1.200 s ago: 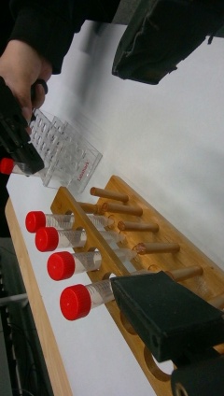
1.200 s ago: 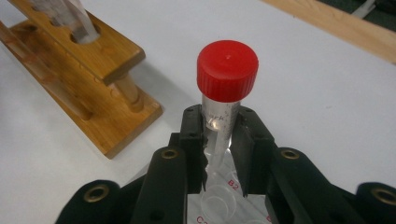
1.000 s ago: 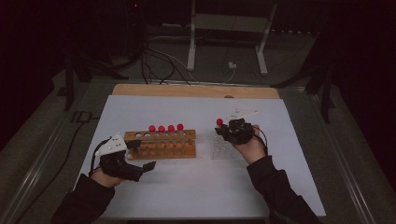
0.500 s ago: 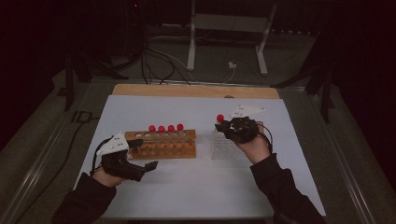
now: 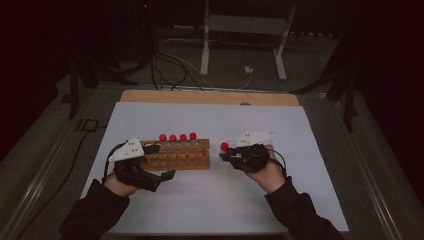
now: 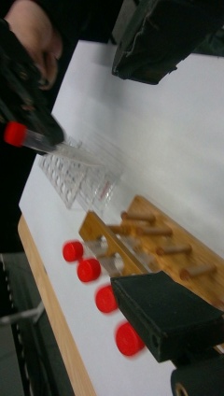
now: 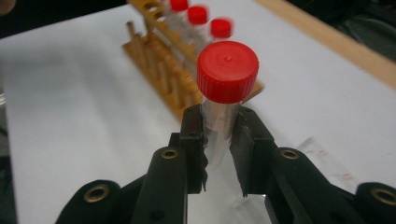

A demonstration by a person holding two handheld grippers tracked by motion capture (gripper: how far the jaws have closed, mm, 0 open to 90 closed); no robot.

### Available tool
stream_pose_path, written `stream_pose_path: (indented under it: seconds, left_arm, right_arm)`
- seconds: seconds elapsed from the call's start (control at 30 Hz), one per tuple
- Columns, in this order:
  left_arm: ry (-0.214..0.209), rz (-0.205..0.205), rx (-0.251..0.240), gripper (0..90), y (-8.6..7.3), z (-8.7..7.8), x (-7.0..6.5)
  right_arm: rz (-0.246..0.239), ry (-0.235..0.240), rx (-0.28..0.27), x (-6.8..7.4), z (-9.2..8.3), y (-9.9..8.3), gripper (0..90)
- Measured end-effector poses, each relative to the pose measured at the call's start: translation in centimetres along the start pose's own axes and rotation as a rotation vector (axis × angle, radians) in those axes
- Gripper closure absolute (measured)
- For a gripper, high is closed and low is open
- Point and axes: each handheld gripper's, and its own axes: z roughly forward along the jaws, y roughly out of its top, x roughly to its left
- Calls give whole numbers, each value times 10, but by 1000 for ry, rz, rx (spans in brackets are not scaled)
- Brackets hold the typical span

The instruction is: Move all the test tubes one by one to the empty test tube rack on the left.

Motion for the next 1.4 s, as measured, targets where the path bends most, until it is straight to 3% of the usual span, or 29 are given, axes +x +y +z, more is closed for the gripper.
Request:
stream_pose_path:
  seconds: [0.6,0.77,1.13,1.27,1.4]
  left_arm:
    - [-132,98,31,82,28,49,-29]
    - [-145,122,32,171,29,62,-35]
    - [-156,170,47,509,26,88,-40]
    - [-139,180,59,559,23,93,-40]
    - [-160,186,69,628,22,96,-40]
  right_arm:
    - [-8,94,42,26,16,-20,752]
    - [-9,113,46,30,18,-22,752]
    - [-19,126,43,34,18,-21,752]
    - [-21,128,41,34,17,-20,752]
    - [-21,125,44,34,17,-21,752]
